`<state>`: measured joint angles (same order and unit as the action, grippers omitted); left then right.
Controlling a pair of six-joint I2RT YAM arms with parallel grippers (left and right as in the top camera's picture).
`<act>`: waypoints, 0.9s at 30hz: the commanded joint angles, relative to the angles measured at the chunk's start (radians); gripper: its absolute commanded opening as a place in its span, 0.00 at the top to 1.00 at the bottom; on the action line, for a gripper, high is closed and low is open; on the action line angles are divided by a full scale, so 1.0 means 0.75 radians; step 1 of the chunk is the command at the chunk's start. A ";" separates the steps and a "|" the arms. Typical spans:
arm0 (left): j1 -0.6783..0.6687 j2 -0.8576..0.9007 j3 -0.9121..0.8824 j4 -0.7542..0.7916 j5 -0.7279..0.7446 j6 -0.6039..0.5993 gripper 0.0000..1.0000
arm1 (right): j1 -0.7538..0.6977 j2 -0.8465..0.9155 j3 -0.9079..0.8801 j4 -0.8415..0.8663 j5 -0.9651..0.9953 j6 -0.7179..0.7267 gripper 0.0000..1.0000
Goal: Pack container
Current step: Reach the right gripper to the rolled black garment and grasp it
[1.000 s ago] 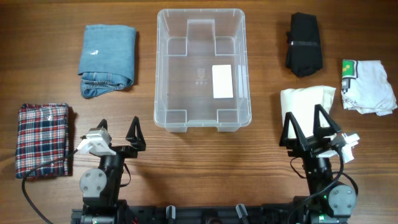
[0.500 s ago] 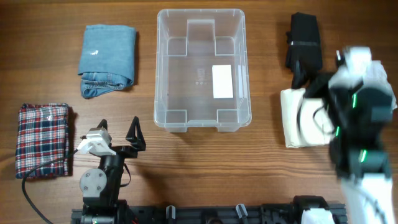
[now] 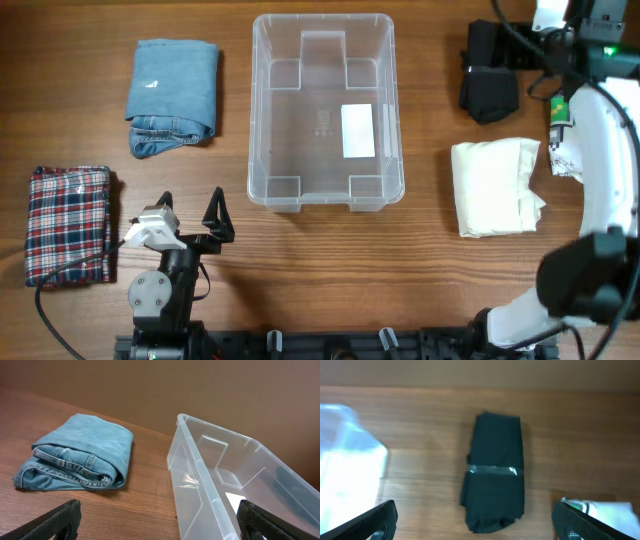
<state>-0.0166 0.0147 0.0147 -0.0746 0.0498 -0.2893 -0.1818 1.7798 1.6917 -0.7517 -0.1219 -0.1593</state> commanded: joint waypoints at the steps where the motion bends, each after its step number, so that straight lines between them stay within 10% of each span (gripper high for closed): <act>1: 0.011 -0.008 -0.011 0.001 -0.019 0.027 0.00 | -0.191 0.116 0.031 0.009 -0.313 -0.030 0.00; 27: 0.011 -0.008 -0.011 0.001 -0.019 0.027 0.00 | -0.209 0.528 0.031 0.414 -0.361 -0.102 0.00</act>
<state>-0.0162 0.0147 0.0147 -0.0746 0.0498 -0.2893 -0.3374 2.1258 1.6924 -0.4625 -0.4133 -0.2153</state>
